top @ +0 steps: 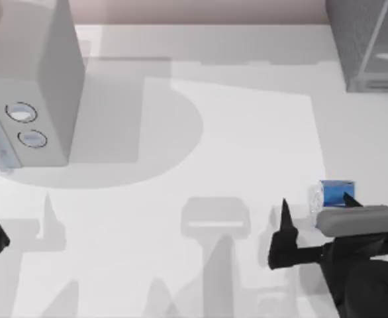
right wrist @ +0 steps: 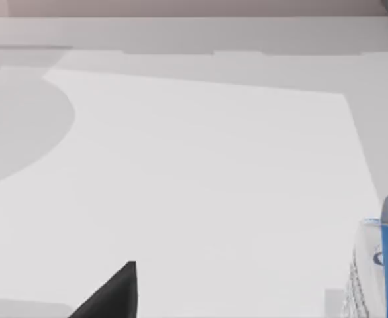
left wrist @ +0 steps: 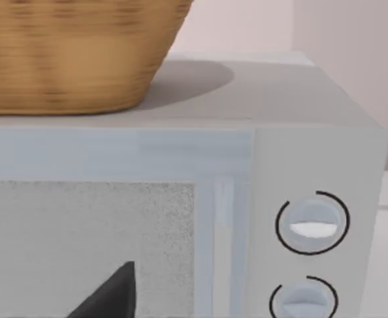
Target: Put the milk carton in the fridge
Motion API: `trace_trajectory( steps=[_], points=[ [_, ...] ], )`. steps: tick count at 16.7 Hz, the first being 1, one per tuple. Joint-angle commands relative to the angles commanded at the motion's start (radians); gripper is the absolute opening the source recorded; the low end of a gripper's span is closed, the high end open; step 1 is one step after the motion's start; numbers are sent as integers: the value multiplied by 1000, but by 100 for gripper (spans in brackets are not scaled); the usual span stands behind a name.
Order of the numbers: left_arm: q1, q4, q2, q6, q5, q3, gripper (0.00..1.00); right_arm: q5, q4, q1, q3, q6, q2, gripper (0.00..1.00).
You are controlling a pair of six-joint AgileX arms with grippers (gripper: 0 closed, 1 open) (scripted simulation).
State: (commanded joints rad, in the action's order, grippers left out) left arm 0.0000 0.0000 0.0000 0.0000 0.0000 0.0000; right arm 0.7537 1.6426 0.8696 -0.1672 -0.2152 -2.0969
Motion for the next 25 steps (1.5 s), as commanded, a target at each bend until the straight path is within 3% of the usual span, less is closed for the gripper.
trace_trajectory(
  steps=[4, 11, 19, 24, 25],
  points=[
    [0, 0, 0, 0, 0, 0, 100, 95, 96, -20, -6, -30, -129, 100],
    [0, 0, 0, 0, 0, 0, 100, 98, 100, -22, -9, -30, -130, 100],
    [0, 0, 0, 0, 0, 0, 100, -48, 55, -180, -144, 31, -183, 100],
    [0, 0, 0, 0, 0, 0, 100, -57, 53, -190, -153, 34, -187, 100],
    [0, 0, 0, 0, 0, 0, 100, -57, 53, -190, -153, 34, -187, 92]
  ],
)
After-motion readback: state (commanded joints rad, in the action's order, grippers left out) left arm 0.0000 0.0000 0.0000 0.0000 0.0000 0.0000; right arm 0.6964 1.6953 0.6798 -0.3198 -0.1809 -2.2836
